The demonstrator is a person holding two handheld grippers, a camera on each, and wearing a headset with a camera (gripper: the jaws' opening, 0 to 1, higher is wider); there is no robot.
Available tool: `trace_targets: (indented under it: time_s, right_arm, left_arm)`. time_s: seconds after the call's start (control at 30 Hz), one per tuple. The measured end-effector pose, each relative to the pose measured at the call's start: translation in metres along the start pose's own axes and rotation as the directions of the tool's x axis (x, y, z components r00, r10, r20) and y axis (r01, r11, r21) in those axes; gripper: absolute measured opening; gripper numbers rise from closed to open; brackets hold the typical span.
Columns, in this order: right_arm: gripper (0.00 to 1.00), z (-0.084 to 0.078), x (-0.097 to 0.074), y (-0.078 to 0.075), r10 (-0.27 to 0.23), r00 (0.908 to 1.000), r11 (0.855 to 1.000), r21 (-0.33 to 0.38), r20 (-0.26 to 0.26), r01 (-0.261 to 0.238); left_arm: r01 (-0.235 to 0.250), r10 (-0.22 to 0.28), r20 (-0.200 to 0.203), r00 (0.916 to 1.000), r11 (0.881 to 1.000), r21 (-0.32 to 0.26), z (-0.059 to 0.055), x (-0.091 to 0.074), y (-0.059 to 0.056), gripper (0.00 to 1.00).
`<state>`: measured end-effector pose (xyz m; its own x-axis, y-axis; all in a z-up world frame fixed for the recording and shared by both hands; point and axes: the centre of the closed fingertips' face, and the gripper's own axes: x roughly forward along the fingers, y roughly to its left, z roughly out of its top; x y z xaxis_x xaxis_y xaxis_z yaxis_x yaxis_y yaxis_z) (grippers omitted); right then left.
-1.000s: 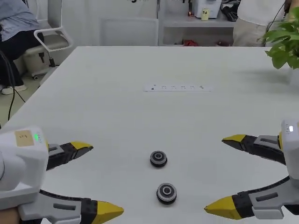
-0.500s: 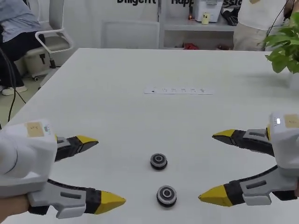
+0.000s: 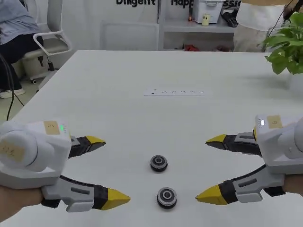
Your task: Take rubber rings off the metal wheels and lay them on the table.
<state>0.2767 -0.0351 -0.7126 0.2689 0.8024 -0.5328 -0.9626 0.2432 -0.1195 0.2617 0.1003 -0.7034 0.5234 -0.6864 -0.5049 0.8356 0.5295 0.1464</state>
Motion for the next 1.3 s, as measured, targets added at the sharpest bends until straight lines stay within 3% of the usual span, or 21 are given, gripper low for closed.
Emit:
trace_targets:
  time_s: [0.63,1.3]
  right_arm:
    - [0.65,-0.018,0.021,-0.002,0.069,0.9970,0.997,0.022,-0.035,-0.068]
    - [0.54,-0.030,0.046,0.013,0.163,0.9833,0.987,0.016,-0.081,-0.163]
  left_arm:
    - [0.051,-0.051,0.002,0.9987,0.999,-0.013,0.004,0.020,-0.001,0.76]
    - [0.115,-0.115,-0.043,0.9924,0.993,0.009,-0.007,0.050,-0.008,0.70]
